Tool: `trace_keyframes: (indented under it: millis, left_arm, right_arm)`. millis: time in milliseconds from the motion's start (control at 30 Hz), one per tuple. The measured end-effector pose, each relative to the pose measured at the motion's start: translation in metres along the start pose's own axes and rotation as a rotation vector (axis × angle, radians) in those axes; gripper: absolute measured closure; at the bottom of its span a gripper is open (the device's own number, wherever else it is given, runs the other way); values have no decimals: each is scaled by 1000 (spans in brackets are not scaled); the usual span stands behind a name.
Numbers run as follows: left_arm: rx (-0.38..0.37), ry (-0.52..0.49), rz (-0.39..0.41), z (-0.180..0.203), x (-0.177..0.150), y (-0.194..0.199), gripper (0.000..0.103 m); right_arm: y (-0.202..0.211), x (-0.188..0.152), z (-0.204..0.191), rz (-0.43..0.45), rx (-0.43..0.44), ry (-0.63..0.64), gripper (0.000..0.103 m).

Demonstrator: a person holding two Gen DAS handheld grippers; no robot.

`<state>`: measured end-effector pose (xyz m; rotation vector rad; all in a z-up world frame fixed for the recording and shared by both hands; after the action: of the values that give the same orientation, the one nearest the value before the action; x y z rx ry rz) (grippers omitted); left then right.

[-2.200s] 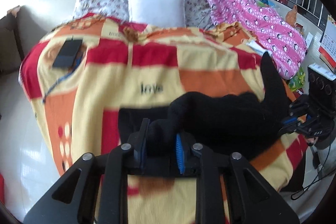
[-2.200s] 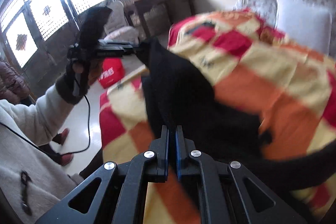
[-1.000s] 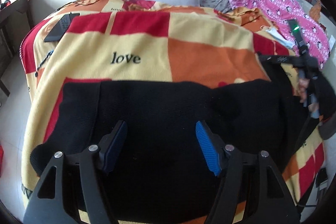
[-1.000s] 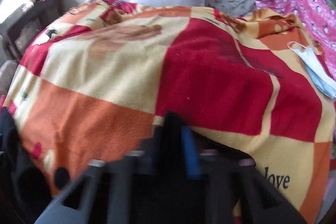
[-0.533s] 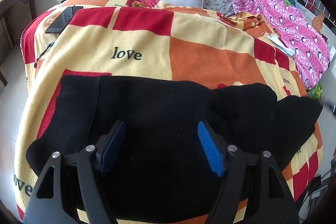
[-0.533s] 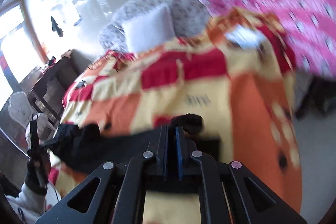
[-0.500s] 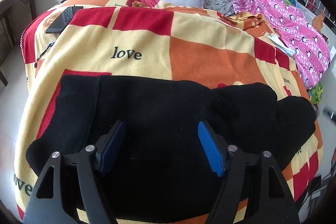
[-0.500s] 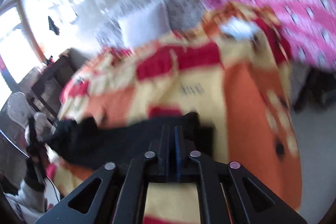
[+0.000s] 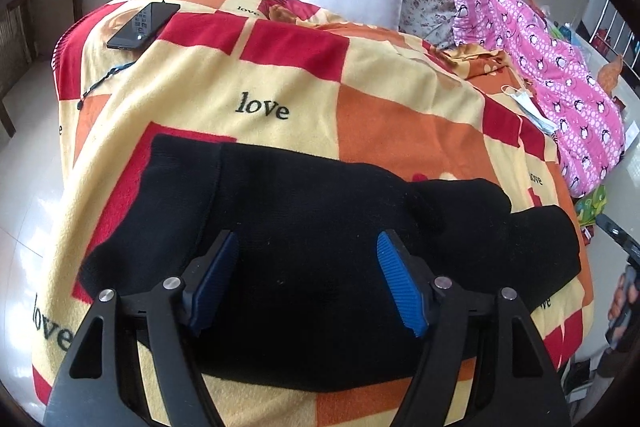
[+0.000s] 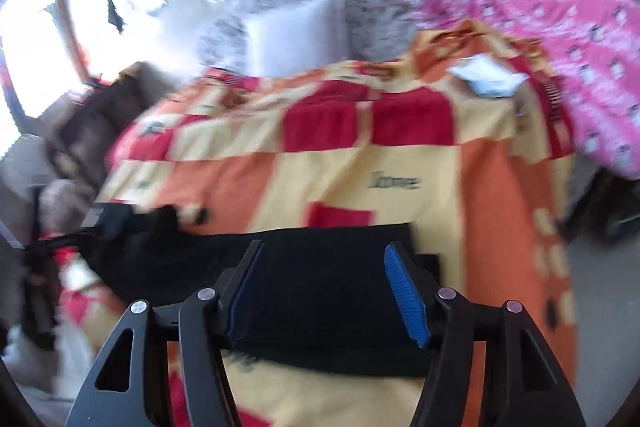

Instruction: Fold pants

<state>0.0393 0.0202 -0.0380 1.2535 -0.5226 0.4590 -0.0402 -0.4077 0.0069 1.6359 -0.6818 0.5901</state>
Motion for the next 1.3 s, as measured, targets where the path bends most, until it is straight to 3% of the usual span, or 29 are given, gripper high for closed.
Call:
trace_keyframes:
  millis: [133,233,300,367,433,500,733,833,933,1033,1067,1167,1200,1300]
  left_arm:
    - [0,0,4,-4,-1,0,31]
    - [-5,13,6,-5,1,0,31]
    - [-7,17,4,-4,2,0,31]
    - [-8,14,1,-3,1,-1,31]
    - [-2,12,1,-2,1,-1,31]
    - [-5,18,-1,-3,1,-1,31]
    - [1,35,25,-8,7,9,31]
    - [2,56,39,-13,9,11,31]
    - [34,53,37,-19,9,11,31]
    - [77,55,54,-32,9,16,31]
    - [89,66,59,-38,10,17,31]
    - [142,112,68,-57,12,14,31]
    - [151,128,65,-63,12,12,31]
    - [150,149,53,-70,8,5,31]
  right_arm:
    - [-21,-14,22,-80,-84,-7,44]
    - [-37,-22,39,-106,-97,-32,55]
    - [-51,-26,45,-126,-82,-41,71]
    - [-65,-28,48,-143,-81,-34,76]
    - [-72,-28,49,-147,-84,-38,91]
    - [-65,-27,46,-139,-59,-39,96]
    - [14,-34,38,-61,-48,-14,97]
    - [4,-50,47,-103,-92,-33,96]
    - [-26,-61,56,-180,-136,-63,89]
    - [-11,-44,52,-113,-130,-100,72]
    - [0,-29,42,-61,-118,-87,62]
    - [5,2,0,7,24,-30,54]
    - [-4,11,-23,12,122,-22,51]
    - [-49,22,-87,-61,311,37,51]
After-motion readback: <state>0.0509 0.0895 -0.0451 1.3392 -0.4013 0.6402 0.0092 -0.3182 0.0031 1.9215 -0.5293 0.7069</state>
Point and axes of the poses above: each gripper's, at about its wrist camera, not at the fingertips, and y roughly against the way its jaws point, z to its right, x to its top, the point moved 4 cm from there along -y, roughly the way its jaws point, and after that the axes turned 1 degree about x, right-handed, at the moved point
